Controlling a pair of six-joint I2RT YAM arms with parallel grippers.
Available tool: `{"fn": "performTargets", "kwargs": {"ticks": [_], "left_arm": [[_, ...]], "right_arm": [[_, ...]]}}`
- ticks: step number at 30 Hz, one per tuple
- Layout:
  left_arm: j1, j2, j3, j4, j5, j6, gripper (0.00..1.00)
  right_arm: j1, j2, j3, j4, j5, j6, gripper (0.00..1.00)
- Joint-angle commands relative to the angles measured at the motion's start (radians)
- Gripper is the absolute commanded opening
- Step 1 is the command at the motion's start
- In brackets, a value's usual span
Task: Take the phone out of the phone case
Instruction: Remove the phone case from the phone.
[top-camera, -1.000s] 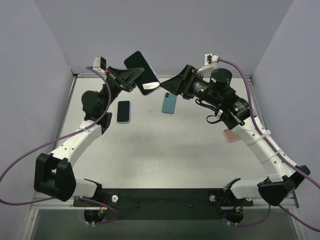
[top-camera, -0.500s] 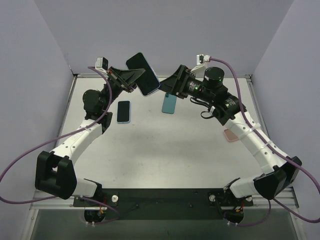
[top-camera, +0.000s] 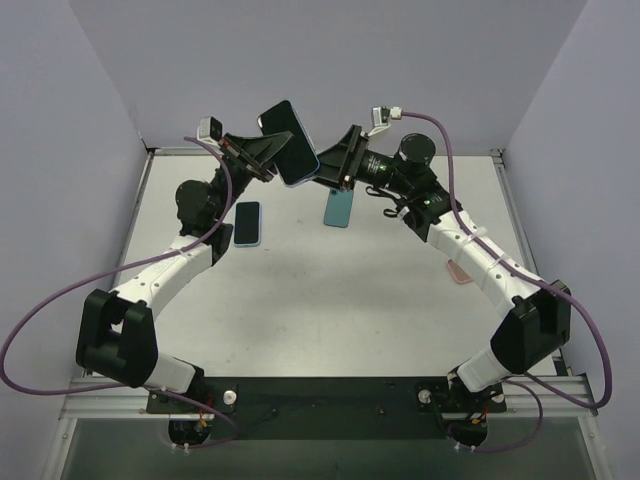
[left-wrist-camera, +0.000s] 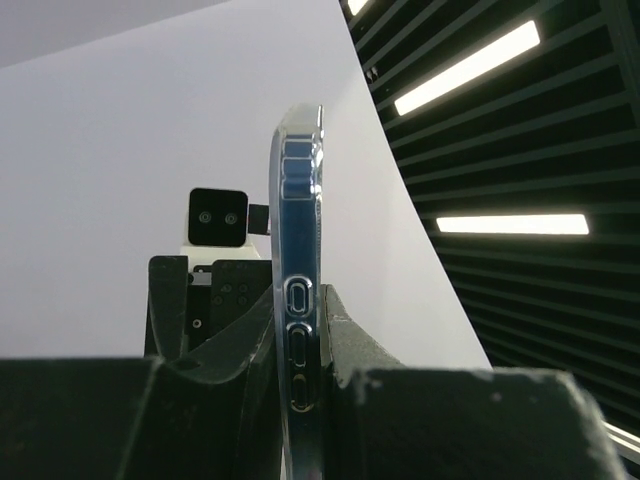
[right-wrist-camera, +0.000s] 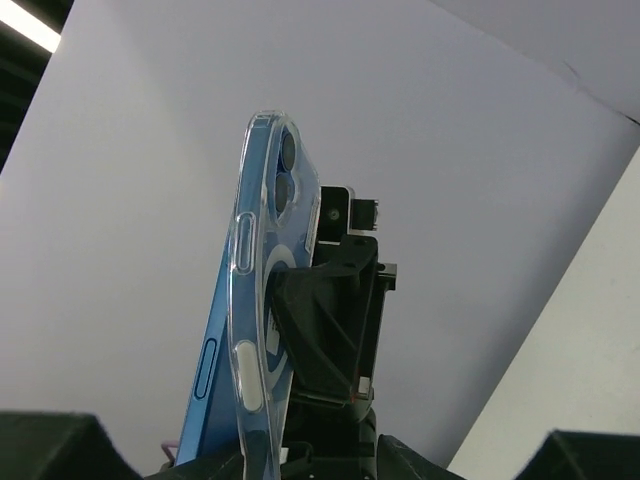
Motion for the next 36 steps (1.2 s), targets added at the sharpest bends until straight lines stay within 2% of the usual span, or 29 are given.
{"fn": "performTargets", "kwargs": {"ticks": [1,4,7,11,13,14,16,17,18,20,21,22,24,31,36], "left_arm": [[-0.147,-0.022,0.054,0.219,0.192,-0.03,0.0],[-0.15,-0.027,0.045,0.207,0.193,-0.02,0.0],[-0.15,-0.024,0.028,0.212,0.196,-0.02,0.0],[-0.15,-0.013,0.005,0.196,0.196,-0.015,0.0],[-0.15,-0.004,-0.001,0.184,0.207,-0.009,0.0],[-0.15,-0.001,-0.009,0.164,0.21,0.0,0.04],[-0.15,0.005,-0.024,0.146,0.212,0.014,0.18],[-0.15,0.007,-0.041,0.126,0.21,0.032,0.3],[-0.15,0.006,-0.05,0.111,0.207,0.042,0.55],[-0.15,0.01,-0.06,0.057,0.215,0.077,0.69],[-0.152,0.013,-0.075,0.048,0.216,0.086,0.85],[-0.15,0.013,-0.082,0.041,0.221,0.094,0.87],[-0.149,0.016,-0.107,0.023,0.224,0.111,0.88],[-0.149,0.048,-0.176,0.002,0.265,0.134,0.91],[-0.146,0.029,-0.245,-0.115,0.268,0.249,0.92]], "right_arm": [[0.031,0.087,-0.014,0.145,0.063,0.166,0.39],[0.03,0.104,-0.004,0.193,0.04,0.199,0.24],[0.025,0.114,-0.017,0.31,0.019,0.293,0.01],[0.007,0.098,-0.026,0.262,-0.011,0.319,0.0],[-0.012,0.038,-0.053,0.131,0.031,0.234,0.0],[-0.021,0.013,-0.078,0.079,0.052,0.194,0.0],[-0.043,-0.055,-0.104,-0.048,0.118,0.1,0.0],[-0.05,-0.079,-0.125,-0.082,0.138,0.074,0.0],[-0.058,-0.099,-0.133,-0.152,0.158,0.052,0.0],[-0.075,-0.152,-0.129,-0.249,0.221,-0.046,0.0],[-0.075,-0.168,-0.103,-0.391,0.253,-0.101,0.0],[-0.075,-0.195,-0.084,-0.464,0.29,-0.192,0.0],[-0.079,-0.223,-0.098,-0.565,0.371,-0.245,0.0],[-0.135,-0.353,-0.199,-0.662,0.505,-0.323,0.0],[-0.152,-0.383,-0.207,-0.774,0.627,-0.444,0.0]]}}
